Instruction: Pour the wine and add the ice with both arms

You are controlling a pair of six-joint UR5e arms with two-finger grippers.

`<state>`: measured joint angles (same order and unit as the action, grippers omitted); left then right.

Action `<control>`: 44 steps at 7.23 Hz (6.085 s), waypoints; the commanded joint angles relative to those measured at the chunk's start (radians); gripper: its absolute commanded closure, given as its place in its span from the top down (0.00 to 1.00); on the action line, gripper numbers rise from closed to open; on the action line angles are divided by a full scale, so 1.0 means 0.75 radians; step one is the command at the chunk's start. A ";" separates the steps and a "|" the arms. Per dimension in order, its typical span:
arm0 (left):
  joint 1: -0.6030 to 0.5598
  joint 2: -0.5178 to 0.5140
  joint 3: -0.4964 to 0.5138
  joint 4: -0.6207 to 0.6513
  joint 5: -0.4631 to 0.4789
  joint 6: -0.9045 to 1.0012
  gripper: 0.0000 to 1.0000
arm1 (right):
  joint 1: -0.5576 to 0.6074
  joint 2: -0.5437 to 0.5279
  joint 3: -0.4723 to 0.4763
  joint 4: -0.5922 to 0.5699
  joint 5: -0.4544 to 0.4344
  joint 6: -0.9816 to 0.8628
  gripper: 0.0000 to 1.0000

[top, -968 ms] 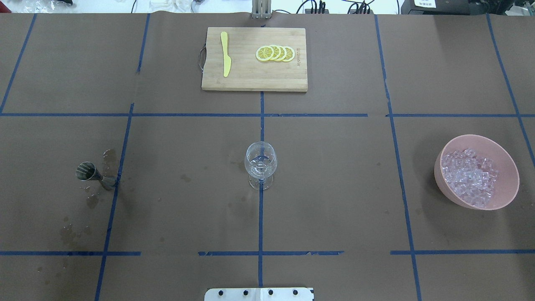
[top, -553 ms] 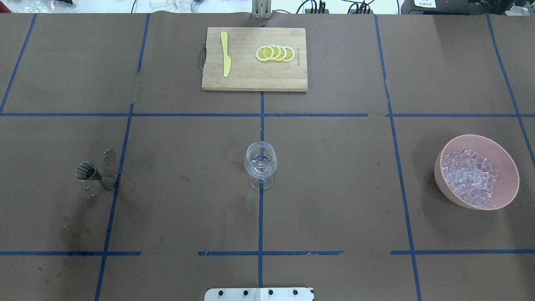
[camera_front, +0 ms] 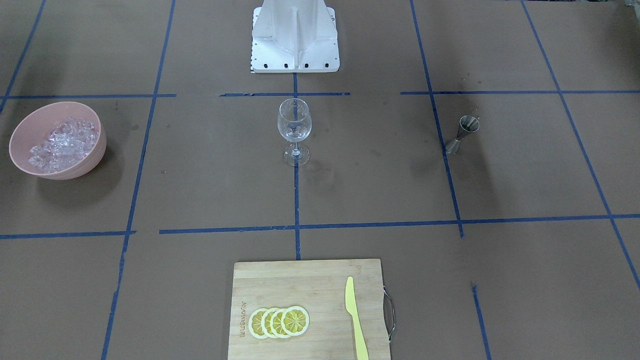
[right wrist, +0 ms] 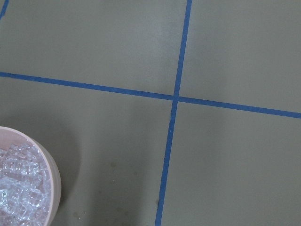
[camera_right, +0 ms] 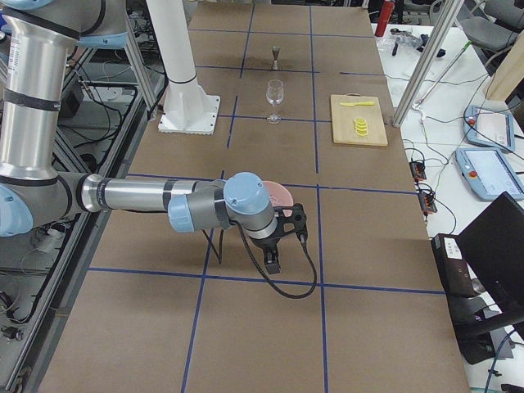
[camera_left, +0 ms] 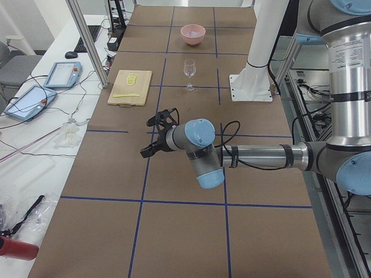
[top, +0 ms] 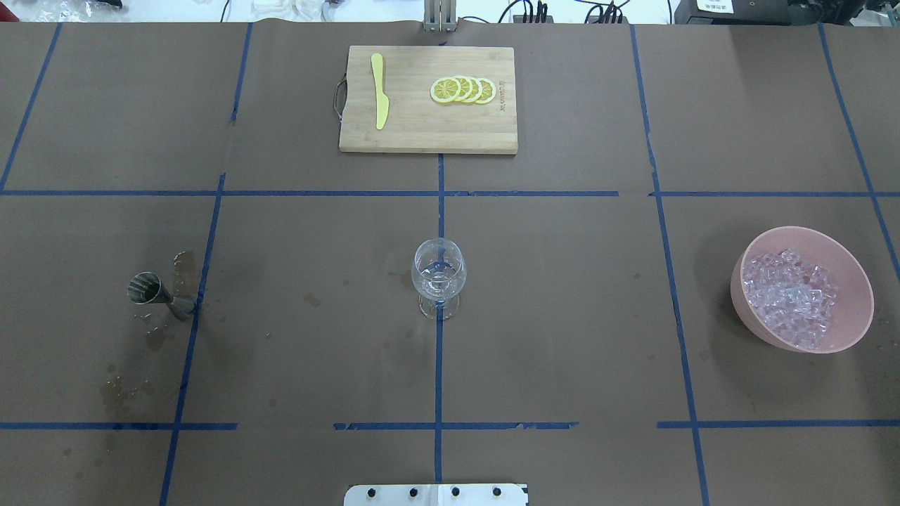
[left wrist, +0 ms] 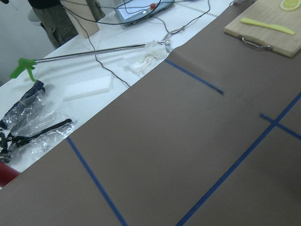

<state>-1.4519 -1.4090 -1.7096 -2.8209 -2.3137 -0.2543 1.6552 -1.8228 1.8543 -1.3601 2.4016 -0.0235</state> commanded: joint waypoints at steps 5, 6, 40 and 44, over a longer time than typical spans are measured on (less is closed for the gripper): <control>1.060 0.171 -0.181 -0.317 1.376 -0.691 1.00 | 0.000 -0.002 0.009 0.003 -0.001 0.001 1.00; 1.243 0.179 -0.181 -0.313 1.620 -0.732 1.00 | 0.002 -0.002 0.009 0.003 -0.001 0.001 1.00; 1.693 -0.136 0.091 -0.612 2.147 -0.504 0.00 | 0.000 0.011 0.019 0.109 0.001 0.045 1.00; 1.607 -0.242 -0.002 -0.368 2.108 -0.192 0.00 | 0.000 -0.016 0.000 0.234 -0.005 0.123 1.00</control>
<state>-0.2334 -1.5674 -1.6696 -3.1899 -0.7147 -0.4612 1.6552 -1.8297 1.8568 -1.1961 2.3979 0.0665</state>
